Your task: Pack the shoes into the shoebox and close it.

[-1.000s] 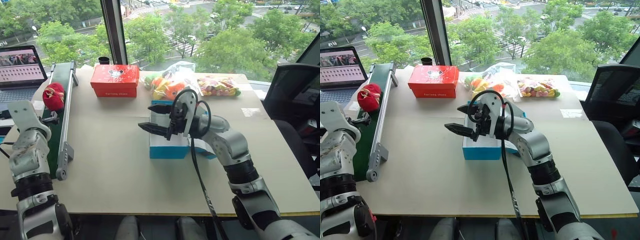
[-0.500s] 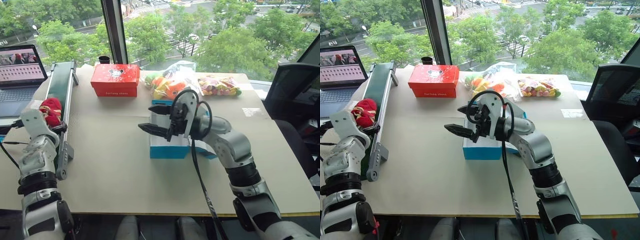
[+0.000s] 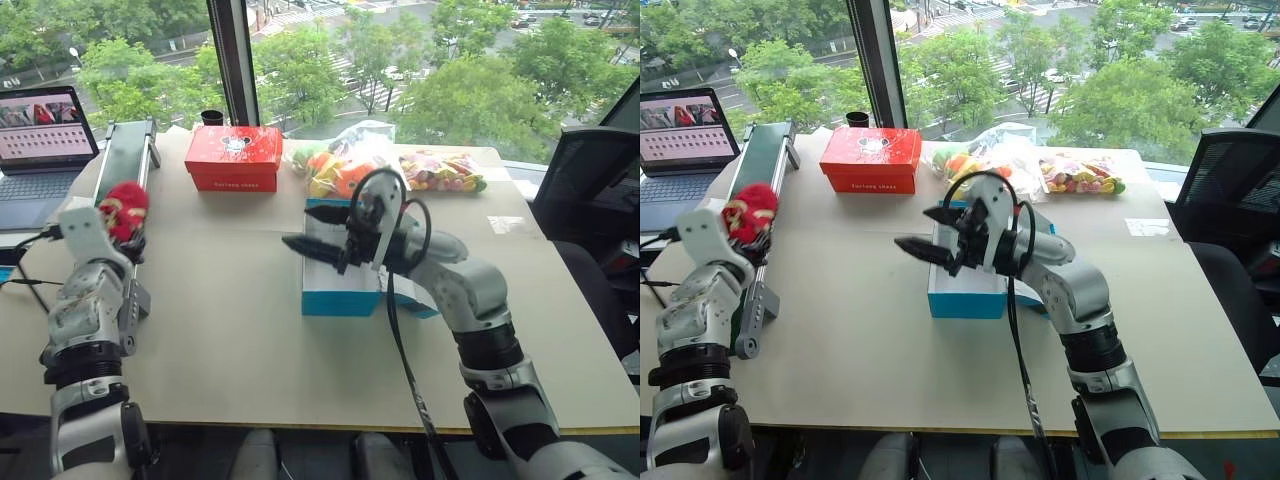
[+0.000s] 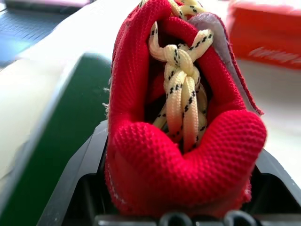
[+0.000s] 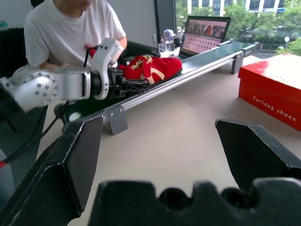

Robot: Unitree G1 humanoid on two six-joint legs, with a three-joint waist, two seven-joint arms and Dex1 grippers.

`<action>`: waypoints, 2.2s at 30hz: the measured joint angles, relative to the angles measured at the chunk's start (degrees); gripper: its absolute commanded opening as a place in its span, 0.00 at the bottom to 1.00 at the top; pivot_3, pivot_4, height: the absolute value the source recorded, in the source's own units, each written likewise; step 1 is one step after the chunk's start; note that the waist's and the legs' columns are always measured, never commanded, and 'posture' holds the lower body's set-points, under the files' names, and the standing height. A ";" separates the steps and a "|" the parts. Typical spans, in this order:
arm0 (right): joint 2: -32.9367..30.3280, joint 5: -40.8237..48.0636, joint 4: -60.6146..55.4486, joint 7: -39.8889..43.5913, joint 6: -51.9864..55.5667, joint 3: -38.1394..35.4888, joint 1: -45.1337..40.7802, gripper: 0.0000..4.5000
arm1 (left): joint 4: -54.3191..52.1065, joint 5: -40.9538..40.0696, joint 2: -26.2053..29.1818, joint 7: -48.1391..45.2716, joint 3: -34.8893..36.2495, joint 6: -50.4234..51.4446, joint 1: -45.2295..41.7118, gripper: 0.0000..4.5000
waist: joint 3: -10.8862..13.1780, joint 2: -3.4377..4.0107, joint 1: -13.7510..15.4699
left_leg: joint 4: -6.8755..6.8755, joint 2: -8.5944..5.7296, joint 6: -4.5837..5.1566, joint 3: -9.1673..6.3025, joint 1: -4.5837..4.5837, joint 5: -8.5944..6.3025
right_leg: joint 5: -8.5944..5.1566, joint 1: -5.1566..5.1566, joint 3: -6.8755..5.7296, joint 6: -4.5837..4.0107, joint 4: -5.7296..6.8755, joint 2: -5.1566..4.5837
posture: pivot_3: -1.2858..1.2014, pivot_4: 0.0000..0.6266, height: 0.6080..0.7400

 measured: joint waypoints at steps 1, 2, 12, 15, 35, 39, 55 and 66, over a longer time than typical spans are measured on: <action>1.01 2.15 1.17 -2.20 2.28 -2.58 -1.75 1.00 | -3.49 -1.45 -1.17 -2.08 -1.65 0.20 -0.54 0.55 | 0.00 0.00 0.08 | 0.00 0.00 0.00 -0.02 -0.01 0.00 | 0.01 0.01 -0.03 -0.01 0.00 -0.01 | 0.52 0.24 0.99; 1.83 4.52 2.46 -4.50 4.92 -5.10 -3.32 1.00 | -6.69 -3.11 -2.57 -3.53 -2.90 0.93 -1.07 0.55 | 0.00 0.00 0.12 | 0.00 0.00 0.00 -0.03 -0.02 0.00 | 0.01 0.02 -0.04 -0.01 0.01 -0.02 | 0.52 0.24 0.99; 4.07 17.33 8.74 -17.92 19.49 -18.24 -6.31 1.00 | -30.58 -14.88 -14.48 -9.87 -17.94 10.65 3.28 0.55 | 0.00 0.03 -2.43 | 0.01 -0.02 0.08 -0.03 -0.01 0.00 | 0.00 -0.10 0.12 -0.01 0.20 0.04 | 0.52 0.24 0.99; 4.13 18.63 8.01 -19.12 19.85 -18.45 -6.21 1.00 | -31.72 -15.70 -14.96 -9.78 -18.17 10.87 2.71 0.55 | 0.00 0.03 -2.54 | 0.10 -0.02 0.15 -0.03 0.00 0.04 | 0.00 -0.09 0.14 0.01 0.26 0.07 | 0.52 0.24 0.99; 5.01 23.17 6.62 -26.59 19.99 -19.64 -7.14 0.10 | -30.64 -14.60 -11.00 -13.21 -19.10 8.87 1.66 1.00 | 0.03 0.07 -2.35 | 0.38 -0.06 0.19 -0.07 -0.01 0.08 | 0.00 0.00 0.15 0.04 0.32 0.06 | 0.52 0.24 0.99; 3.43 20.30 7.89 -26.65 19.92 -15.07 -11.12 0.10 | -31.43 -15.59 -2.33 -19.36 -17.96 8.25 3.55 1.00 | 0.07 0.14 -2.77 | 0.35 -0.06 0.19 -0.07 -0.01 0.08 | 0.00 -0.04 0.17 0.04 0.31 0.07 | 0.52 0.24 0.99; -1.76 -13.08 31.11 -23.22 4.23 3.69 -12.70 0.10 | -43.61 -16.63 19.67 -35.41 -19.06 15.32 12.57 1.00 | 0.41 0.29 -2.28 | 0.17 -0.07 0.15 -0.02 -0.10 0.10 | -0.01 -0.24 0.22 0.04 0.27 0.04 | 0.52 0.24 0.99; -2.59 -19.93 30.24 -17.63 11.13 9.48 -12.37 0.21 | -44.66 -15.90 19.69 -34.03 -19.10 15.47 13.47 1.00 | 0.53 0.35 -2.30 | 0.17 -0.06 0.15 0.01 -0.11 0.10 | -0.01 -0.27 0.24 0.04 0.30 0.05 | 0.52 0.24 0.99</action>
